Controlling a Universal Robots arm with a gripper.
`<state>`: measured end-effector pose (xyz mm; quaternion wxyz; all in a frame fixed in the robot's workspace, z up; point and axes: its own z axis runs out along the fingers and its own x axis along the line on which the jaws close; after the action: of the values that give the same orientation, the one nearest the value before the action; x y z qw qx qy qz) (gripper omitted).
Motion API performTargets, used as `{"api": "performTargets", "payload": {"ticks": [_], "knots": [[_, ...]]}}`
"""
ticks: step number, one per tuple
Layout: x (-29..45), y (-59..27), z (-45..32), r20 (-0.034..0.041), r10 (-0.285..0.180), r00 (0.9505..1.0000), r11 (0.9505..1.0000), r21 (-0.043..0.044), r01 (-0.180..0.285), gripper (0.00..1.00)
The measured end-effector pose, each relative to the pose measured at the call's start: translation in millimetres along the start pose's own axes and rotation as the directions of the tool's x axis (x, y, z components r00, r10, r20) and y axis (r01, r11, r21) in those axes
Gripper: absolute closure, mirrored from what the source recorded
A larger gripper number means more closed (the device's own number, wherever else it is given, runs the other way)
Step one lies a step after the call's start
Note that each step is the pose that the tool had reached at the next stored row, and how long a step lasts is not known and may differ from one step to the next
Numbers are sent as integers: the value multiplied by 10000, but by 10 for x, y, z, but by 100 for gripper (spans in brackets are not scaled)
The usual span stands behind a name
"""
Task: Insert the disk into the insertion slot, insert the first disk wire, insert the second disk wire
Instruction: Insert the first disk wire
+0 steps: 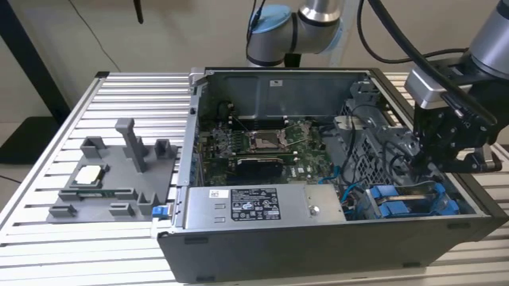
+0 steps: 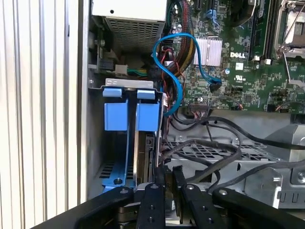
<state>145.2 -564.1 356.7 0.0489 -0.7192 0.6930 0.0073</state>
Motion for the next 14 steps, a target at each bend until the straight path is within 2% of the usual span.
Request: {"api": "performTargets", "payload": {"ticks": [14], "knots": [[22, 3, 31, -12, 15, 10000, 10000, 1, -15, 81]]}}
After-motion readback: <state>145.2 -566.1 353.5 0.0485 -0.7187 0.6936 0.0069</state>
